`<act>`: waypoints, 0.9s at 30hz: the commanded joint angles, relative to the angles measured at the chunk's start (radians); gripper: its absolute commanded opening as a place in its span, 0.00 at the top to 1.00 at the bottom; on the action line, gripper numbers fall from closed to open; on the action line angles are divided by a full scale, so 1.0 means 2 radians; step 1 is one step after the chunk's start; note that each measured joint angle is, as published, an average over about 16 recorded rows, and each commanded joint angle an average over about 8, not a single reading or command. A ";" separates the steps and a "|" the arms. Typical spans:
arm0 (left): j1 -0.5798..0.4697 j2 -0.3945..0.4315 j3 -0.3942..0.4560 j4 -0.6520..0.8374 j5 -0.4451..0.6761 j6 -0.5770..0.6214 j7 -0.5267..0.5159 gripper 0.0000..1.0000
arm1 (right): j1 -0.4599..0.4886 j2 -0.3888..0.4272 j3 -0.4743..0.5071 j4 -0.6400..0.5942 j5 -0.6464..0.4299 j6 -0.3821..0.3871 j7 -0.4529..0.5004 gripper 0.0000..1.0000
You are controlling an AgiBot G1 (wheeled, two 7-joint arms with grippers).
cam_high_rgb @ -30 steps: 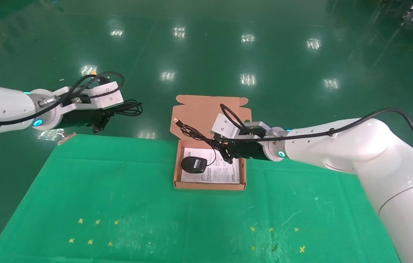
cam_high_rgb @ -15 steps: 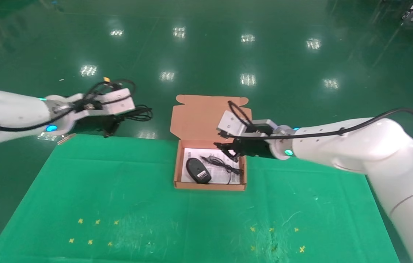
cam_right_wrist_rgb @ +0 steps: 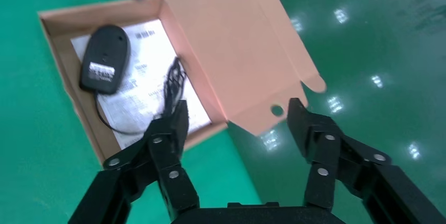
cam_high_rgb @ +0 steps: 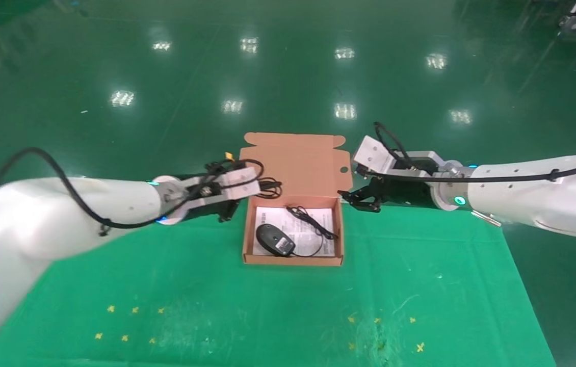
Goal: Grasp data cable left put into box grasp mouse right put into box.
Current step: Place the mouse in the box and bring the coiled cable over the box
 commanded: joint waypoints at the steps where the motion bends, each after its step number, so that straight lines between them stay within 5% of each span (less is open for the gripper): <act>1: 0.004 0.020 0.003 0.025 -0.010 -0.021 0.021 1.00 | -0.001 0.012 0.000 0.013 -0.003 -0.002 0.008 0.00; 13: 0.010 0.064 0.045 0.100 -0.154 -0.064 0.164 0.98 | -0.015 0.074 -0.001 0.106 -0.029 -0.018 0.080 0.00; 21: 0.006 0.068 0.066 0.118 -0.204 -0.069 0.186 0.00 | -0.019 0.085 -0.005 0.131 -0.042 -0.021 0.102 0.00; 27: 0.006 0.066 0.066 0.116 -0.202 -0.069 0.186 0.00 | -0.019 0.084 -0.005 0.130 -0.042 -0.021 0.101 0.00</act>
